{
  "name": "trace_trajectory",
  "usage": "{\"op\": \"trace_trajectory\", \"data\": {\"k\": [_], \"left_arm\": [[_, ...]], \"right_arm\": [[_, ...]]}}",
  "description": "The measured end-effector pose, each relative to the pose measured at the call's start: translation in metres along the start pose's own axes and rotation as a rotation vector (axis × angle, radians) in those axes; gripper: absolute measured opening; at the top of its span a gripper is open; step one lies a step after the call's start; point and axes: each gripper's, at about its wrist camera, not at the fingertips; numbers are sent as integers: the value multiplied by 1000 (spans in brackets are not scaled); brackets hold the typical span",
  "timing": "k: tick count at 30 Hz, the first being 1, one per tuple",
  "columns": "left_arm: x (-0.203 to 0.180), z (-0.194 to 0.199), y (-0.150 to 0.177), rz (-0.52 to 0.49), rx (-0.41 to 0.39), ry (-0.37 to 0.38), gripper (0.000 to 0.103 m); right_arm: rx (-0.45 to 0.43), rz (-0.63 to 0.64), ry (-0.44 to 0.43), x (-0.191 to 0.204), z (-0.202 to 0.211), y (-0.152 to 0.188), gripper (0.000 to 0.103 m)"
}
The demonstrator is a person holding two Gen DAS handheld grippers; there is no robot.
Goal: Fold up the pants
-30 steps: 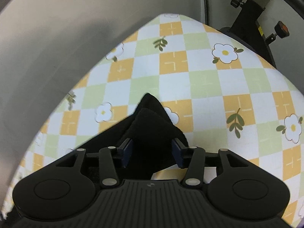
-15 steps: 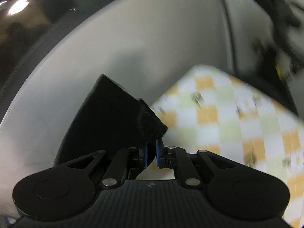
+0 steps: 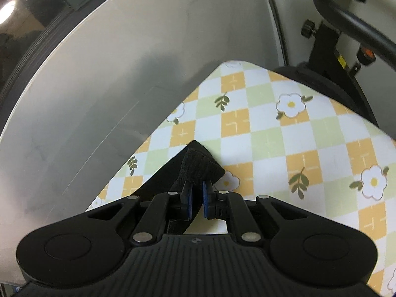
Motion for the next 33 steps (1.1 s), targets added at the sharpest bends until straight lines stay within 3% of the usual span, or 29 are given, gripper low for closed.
{"op": "trace_trajectory", "data": {"k": [3, 5, 8, 9, 10, 14, 17, 23, 29, 33], "left_arm": [[3, 5, -3, 8, 2, -1, 11], [6, 7, -5, 28, 2, 5, 11], [8, 13, -7, 36, -11, 16, 11], [9, 13, -7, 39, -4, 18, 11], [13, 11, -5, 50, 10, 22, 11], [17, 3, 5, 46, 61, 13, 11], [16, 0, 9, 45, 81, -1, 11], [16, 2, 9, 44, 77, -2, 11], [15, 6, -4, 98, 61, 12, 10], [18, 11, -18, 165, 45, 28, 10]], "right_arm": [[-7, 9, -25, 11, 4, -3, 9], [-67, 2, -160, 28, 28, -10, 9], [-239, 83, -332, 47, 83, -17, 8], [-261, 89, -323, 45, 88, -18, 8], [-232, 91, -260, 39, 80, -19, 8], [-57, 40, -47, -4, 21, -7, 8], [16, -32, 2, -30, -7, 7, 8], [60, -69, 41, -58, -22, 17, 8], [38, -2, 72, -14, -25, 0, 8], [-61, 121, -39, 72, -1, -31, 8]]}}
Point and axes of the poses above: each gripper's, at about its wrist camera, not at the fingertips, and z roughly against the way its jaws point, x to its left, y to its underside, and after that the axes turned 6 degrees about y, right-handed
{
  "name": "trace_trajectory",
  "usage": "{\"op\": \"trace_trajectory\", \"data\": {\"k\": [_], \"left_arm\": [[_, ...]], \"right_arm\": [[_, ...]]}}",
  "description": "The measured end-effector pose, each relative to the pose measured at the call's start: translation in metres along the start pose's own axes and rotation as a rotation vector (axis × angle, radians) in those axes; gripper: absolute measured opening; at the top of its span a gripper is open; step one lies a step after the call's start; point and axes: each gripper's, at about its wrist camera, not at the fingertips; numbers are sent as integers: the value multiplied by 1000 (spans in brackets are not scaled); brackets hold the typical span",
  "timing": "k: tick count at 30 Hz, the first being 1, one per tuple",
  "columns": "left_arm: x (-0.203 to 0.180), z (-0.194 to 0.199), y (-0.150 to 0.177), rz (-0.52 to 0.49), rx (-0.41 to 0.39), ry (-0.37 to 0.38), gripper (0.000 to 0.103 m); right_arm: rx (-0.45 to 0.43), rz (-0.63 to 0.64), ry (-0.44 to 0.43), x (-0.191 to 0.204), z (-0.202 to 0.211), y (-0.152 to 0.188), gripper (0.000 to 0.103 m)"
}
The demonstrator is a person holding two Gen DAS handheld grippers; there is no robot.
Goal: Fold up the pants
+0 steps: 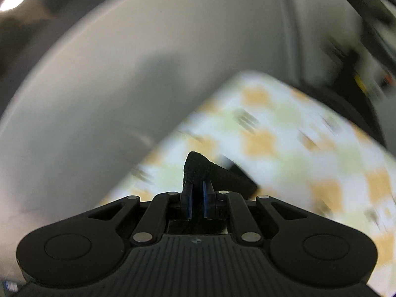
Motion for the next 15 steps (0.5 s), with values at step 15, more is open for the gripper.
{"op": "trace_trajectory", "data": {"k": [15], "left_arm": [[-4, 15, 14, -40, -20, -20, 9]], "right_arm": [[-87, 44, -109, 7, -1, -26, 8]]}}
Point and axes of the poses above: each gripper's, at about its wrist camera, not at the fingertips, and z roughly against the way its jaws point, x to its left, y to its underside, and after that the axes turned 6 degrees about y, right-handed
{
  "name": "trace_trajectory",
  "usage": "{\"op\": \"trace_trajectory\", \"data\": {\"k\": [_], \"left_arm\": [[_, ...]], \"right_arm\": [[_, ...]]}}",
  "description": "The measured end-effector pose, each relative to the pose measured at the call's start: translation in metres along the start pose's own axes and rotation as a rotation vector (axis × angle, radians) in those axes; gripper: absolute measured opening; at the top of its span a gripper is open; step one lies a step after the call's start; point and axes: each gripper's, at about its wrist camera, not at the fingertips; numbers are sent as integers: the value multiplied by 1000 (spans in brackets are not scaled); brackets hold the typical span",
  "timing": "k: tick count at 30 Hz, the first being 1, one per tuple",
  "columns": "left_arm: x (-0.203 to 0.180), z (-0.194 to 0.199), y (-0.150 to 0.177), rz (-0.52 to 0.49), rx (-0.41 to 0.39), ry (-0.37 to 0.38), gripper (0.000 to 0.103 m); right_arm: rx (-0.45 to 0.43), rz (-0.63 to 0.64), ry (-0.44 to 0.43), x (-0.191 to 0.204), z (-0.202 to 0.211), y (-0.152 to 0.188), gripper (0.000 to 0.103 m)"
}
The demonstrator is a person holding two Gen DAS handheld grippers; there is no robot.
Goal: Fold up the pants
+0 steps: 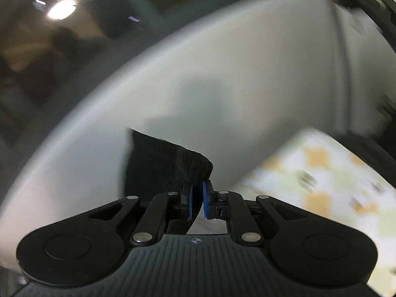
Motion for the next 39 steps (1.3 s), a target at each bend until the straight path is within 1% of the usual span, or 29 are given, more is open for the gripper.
{"op": "trace_trajectory", "data": {"k": [1, 4, 6, 7, 8, 11, 13, 16, 17, 19, 21, 23, 24, 25, 26, 29, 32, 35, 39], "left_arm": [[-3, -1, 6, -31, 1, -14, 9], [-12, -8, 22, -107, 18, -52, 9], [-13, -13, 31, -135, 37, -81, 9], [-14, -16, 34, -147, 42, -91, 9], [-14, -17, 37, -159, 45, -101, 9], [-12, -13, 41, -193, 41, -116, 9], [-16, -12, 43, -206, 37, -120, 9], [-16, -8, 45, -212, 38, -115, 10], [-13, -10, 41, -217, 41, -113, 10], [-6, -11, 38, -227, 45, -109, 11], [-5, -14, 34, -234, 64, -105, 17], [-1, -13, 31, -225, 104, -77, 37], [-1, -11, 29, -224, 113, -64, 39], [-1, -8, 28, -226, 121, -49, 40], [0, -3, 26, -230, 130, -28, 40], [3, 11, 18, -223, 157, 30, 41], [7, 27, 6, -220, 155, 91, 42], [13, 46, -8, -224, 127, 152, 42], [23, 74, -38, -234, 57, 234, 41]], "right_arm": [[39, -17, 52, -24, -14, 15, 8], [167, -111, 161, -92, -46, 60, 8], [224, -167, 208, -129, -56, 86, 8], [239, -187, 218, -144, -58, 98, 8], [243, -206, 209, -156, -58, 108, 8], [218, -222, 189, -165, -47, 120, 8], [203, -222, 189, -166, -38, 122, 8], [194, -256, 189, -169, -23, 122, 8], [187, -255, 191, -170, -23, 121, 8], [181, -234, 209, -167, -19, 122, 8], [190, -218, 226, -166, -24, 122, 10], [214, -190, 268, -161, -26, 123, 14], [220, -171, 297, -159, -24, 123, 22], [221, -163, 316, -156, -22, 121, 28], [216, -165, 322, -155, -18, 120, 38], [174, -149, 321, -144, -1, 112, 39], [123, -74, 292, -117, 18, 102, 39], [72, 11, 247, -78, 32, 93, 39], [-2, 138, 182, -13, 52, 89, 39]]}}
Point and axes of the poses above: each gripper's, at about its wrist camera, not at the fingertips, and z roughly against the way its jaws point, x to its left, y to its underside, and after that the axes turned 6 degrees about y, right-handed
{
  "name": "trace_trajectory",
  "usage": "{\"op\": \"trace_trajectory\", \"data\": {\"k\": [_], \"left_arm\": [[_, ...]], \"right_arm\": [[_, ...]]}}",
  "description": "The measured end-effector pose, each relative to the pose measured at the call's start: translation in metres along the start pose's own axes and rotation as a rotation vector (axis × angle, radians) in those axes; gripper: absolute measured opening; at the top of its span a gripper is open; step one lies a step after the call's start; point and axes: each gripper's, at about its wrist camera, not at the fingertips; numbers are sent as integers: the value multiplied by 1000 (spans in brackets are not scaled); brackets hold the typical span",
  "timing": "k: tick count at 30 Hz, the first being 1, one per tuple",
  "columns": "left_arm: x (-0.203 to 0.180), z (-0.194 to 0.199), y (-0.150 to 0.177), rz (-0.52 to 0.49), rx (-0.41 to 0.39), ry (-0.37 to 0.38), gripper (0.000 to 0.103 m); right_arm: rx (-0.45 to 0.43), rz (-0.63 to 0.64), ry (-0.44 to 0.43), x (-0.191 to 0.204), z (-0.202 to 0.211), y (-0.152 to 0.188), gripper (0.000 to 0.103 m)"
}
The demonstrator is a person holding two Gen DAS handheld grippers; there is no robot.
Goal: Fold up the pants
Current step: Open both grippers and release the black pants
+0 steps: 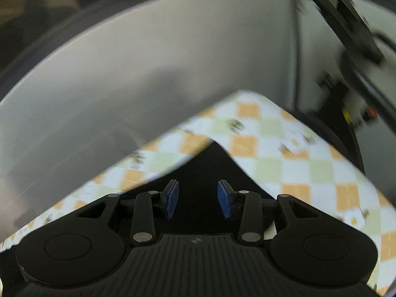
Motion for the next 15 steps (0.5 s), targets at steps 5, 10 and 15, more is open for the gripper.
{"op": "trace_trajectory", "data": {"k": [5, 10, 15], "left_arm": [[27, 27, -49, -54, -117, 58, 39], [62, 32, -99, -115, -167, 25, 33], [77, 29, -129, -240, -155, -26, 33]], "right_arm": [[-75, 111, -71, 75, 25, -1, 39], [-82, 216, -100, 136, 27, 21, 39], [-27, 319, -105, 183, 15, 53, 39]]}}
Point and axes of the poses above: each gripper's, at about its wrist camera, not at the fingertips, and z roughly against the way its jaws point, x to its left, y to its underside, and after that the axes turned 6 degrees about y, right-handed
